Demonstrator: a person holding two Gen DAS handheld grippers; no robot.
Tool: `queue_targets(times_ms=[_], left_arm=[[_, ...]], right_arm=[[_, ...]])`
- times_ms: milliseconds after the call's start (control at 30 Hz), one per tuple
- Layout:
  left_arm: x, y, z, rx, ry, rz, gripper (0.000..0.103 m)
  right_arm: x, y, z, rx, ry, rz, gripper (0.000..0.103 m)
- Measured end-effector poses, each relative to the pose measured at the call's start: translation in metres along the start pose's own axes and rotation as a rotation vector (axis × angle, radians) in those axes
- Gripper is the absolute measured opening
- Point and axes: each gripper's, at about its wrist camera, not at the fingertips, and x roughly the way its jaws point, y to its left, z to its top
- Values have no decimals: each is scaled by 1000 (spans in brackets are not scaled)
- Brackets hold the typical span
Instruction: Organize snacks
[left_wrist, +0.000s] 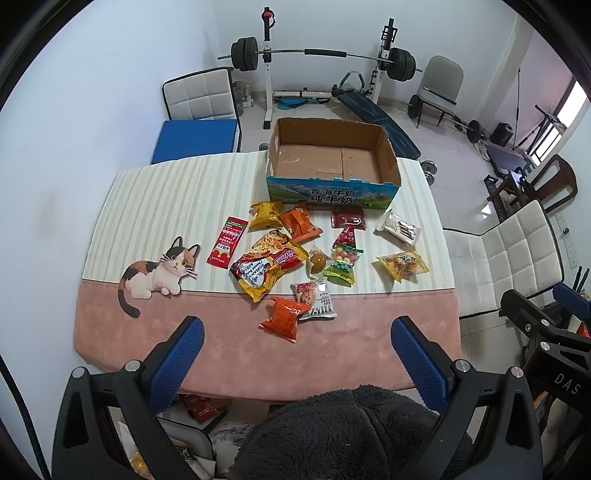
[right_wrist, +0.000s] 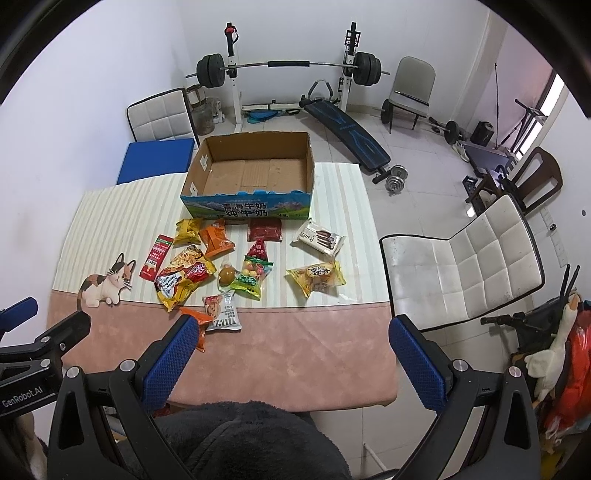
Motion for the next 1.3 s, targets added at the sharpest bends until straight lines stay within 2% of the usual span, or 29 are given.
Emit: queue_targets(times_ms=[1300], left_arm=[[-6,1,-8,-7,-38,-6,103]], right_arm=[[-11,3,-2,-7,-26,7,103]])
